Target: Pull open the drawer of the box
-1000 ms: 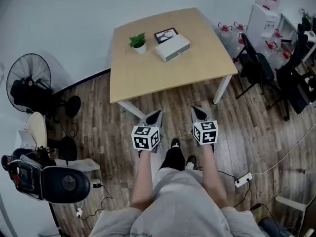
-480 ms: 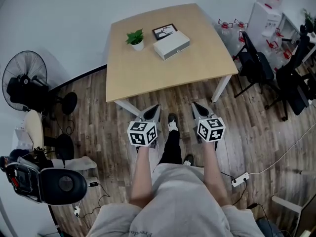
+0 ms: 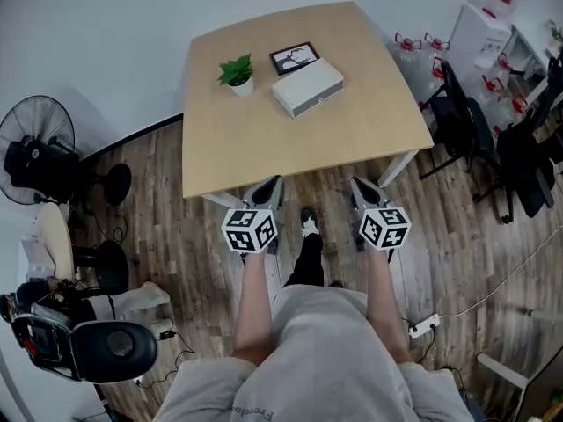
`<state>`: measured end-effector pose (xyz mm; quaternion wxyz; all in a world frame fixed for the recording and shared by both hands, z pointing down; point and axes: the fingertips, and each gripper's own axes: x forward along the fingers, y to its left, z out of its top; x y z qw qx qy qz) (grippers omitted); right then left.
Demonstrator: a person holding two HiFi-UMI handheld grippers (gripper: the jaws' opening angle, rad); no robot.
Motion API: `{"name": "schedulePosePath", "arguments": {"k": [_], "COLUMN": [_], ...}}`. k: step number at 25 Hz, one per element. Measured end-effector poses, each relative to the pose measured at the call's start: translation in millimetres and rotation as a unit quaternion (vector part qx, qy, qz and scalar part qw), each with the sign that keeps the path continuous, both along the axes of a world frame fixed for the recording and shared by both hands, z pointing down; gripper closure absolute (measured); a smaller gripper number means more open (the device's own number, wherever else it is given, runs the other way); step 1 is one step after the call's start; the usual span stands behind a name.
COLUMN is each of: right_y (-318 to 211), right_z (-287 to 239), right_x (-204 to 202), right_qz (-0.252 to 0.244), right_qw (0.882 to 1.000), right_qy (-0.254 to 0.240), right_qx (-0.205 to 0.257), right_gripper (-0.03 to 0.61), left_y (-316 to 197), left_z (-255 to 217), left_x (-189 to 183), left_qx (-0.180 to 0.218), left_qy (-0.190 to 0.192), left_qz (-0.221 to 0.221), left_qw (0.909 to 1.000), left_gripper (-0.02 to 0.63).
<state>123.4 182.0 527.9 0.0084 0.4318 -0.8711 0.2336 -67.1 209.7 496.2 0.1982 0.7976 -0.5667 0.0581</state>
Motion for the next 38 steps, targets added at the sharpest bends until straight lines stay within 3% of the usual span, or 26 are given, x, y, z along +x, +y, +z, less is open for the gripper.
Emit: {"name": "schedulePosePath", "arguments": {"k": [15, 20, 27, 38], "right_y": [-186, -232, -288, -319], "right_z": [17, 17, 42, 77], "right_x": [-58, -82, -92, -96], "right_qz": [-0.020, -0.024, -0.021, -0.024], "right_qw": [0.999, 0.999, 0.996, 0.991], "right_qy": [0.034, 0.030, 0.056, 0.094], "right_qx": [-0.029, -0.038, -0.068, -0.092], "right_gripper": [0.578, 0.578, 0.578, 0.578], "left_y": [-210, -260, -317, -350], "left_z": [1, 3, 19, 71], "left_x": [-62, -87, -123, -85], "left_qx": [-0.014, -0.016, -0.023, -0.082], "left_qy": [0.020, 0.045, 0.033, 0.003], "left_qz": [-0.005, -0.010, -0.014, 0.054], "left_qw": [0.9997, 0.9988, 0.9991, 0.9951], "left_gripper": [0.561, 0.561, 0.561, 0.561]}}
